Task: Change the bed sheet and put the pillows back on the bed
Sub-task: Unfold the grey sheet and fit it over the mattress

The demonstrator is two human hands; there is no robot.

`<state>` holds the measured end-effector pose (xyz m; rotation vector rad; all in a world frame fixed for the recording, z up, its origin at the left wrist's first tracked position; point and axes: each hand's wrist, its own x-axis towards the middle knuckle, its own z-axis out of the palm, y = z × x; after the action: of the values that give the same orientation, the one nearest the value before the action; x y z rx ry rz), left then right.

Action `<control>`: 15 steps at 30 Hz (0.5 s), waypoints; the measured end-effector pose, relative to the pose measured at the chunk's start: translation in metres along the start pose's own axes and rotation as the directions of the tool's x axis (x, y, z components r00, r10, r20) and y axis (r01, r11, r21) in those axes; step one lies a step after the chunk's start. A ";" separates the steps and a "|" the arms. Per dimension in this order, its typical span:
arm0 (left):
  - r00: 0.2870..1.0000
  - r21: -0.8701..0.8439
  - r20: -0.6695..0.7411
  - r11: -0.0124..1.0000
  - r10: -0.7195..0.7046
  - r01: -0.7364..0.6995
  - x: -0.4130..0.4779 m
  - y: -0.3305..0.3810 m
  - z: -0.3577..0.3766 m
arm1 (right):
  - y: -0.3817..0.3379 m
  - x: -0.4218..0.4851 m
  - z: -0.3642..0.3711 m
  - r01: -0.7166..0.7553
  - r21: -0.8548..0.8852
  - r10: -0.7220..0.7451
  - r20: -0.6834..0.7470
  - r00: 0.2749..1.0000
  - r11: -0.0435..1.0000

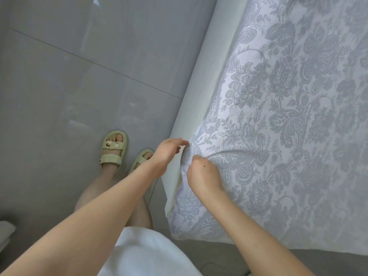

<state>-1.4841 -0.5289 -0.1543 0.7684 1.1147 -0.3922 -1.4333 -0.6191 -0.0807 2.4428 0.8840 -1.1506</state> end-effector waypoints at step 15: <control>0.987 -0.002 0.159 1.000 -0.031 0.032 -0.003 -0.013 0.031 | 0.004 0.095 -0.090 0.580 -0.679 -0.389 0.435 0.812 0.450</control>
<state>-1.4729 -0.5601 -0.1494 0.7041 0.9784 -0.4694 -1.3313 -0.5394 -0.0971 1.3061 1.6632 -0.8488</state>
